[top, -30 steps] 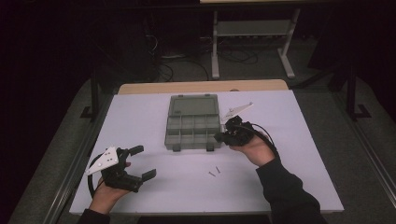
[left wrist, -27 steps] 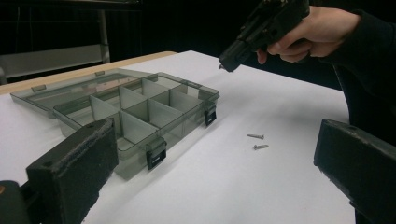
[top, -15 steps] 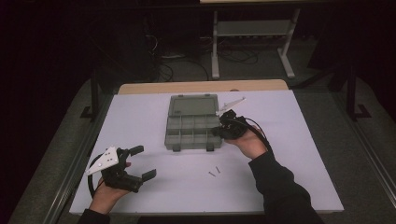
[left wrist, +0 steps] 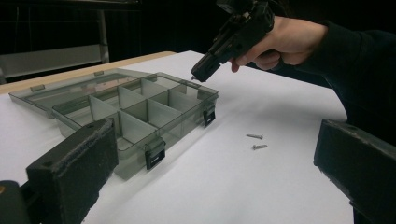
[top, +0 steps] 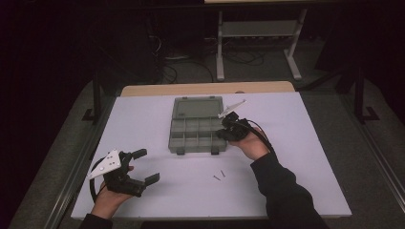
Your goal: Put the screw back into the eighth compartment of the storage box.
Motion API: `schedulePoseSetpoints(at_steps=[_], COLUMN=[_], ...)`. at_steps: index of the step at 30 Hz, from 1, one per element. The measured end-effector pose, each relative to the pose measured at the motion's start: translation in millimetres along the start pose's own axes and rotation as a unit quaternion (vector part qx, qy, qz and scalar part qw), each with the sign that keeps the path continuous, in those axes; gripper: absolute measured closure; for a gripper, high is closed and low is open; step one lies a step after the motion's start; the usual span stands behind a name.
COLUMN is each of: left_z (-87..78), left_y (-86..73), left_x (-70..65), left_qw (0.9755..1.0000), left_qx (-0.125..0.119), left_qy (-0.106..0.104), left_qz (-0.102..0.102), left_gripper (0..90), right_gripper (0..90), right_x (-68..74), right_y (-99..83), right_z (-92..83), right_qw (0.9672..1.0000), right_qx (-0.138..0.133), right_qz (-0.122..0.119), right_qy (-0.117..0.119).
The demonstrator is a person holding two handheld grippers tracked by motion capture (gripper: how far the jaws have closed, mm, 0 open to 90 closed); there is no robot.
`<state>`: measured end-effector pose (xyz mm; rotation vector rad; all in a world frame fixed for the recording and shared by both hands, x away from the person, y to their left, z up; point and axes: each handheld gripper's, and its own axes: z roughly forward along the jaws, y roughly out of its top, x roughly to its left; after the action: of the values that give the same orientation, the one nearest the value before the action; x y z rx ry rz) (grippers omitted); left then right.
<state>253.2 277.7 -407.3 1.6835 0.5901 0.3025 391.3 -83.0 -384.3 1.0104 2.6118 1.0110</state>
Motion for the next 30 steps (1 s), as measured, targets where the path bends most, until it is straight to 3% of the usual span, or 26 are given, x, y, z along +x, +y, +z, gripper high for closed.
schedulePoseSetpoints(at_steps=[19,22,23,24,26,27,28,30], left_z=[-0.4,-0.4,-0.4,-0.3,-0.4,-0.4,-0.4,-0.5], left_y=[-0.1,0.0,0.0,-0.1,-0.1,-0.1,-0.1,-0.1], left_x=[-0.3,-0.1,-0.1,0.1,0.1,0.1,0.0,0.1], left_qw=[1.0,1.0,1.0,1.0,1.0,1.0,1.0,1.0], left_qx=[-0.002,-0.001,-0.001,-0.001,-0.001,-0.001,-0.001,-0.001], left_qy=[0.001,0.001,0.001,0.0,0.001,0.001,0.0,0.0], left_qz=[-0.004,-0.004,-0.004,-0.003,-0.004,-0.004,-0.005,-0.004], left_gripper=[0.0,0.0,0.0,0.0,0.0,0.0,0.0,0.0], right_gripper=[84.8,71.7,71.7,61.3,49.6,49.6,38.5,29.4], right_x=[-1.2,-1.7,-1.7,-2.4,-3.3,-3.3,-4.2,-5.0], right_y=[-3.2,-2.6,-2.6,-2.4,-2.1,-2.1,-1.9,-1.9], right_z=[17.0,14.4,14.4,12.5,10.4,10.4,8.7,6.5], right_qw=[0.9996,0.9997,0.9997,0.9998,0.9999,0.9999,0.9999,0.9999], right_qx=[0.027,0.021,0.021,0.016,0.009,0.009,0.002,-0.007], right_qz=[-0.007,-0.002,-0.002,0.0,0.003,0.003,0.007,0.009], right_qy=[-0.006,-0.009,-0.009,-0.008,-0.012,-0.012,-0.01,-0.012])
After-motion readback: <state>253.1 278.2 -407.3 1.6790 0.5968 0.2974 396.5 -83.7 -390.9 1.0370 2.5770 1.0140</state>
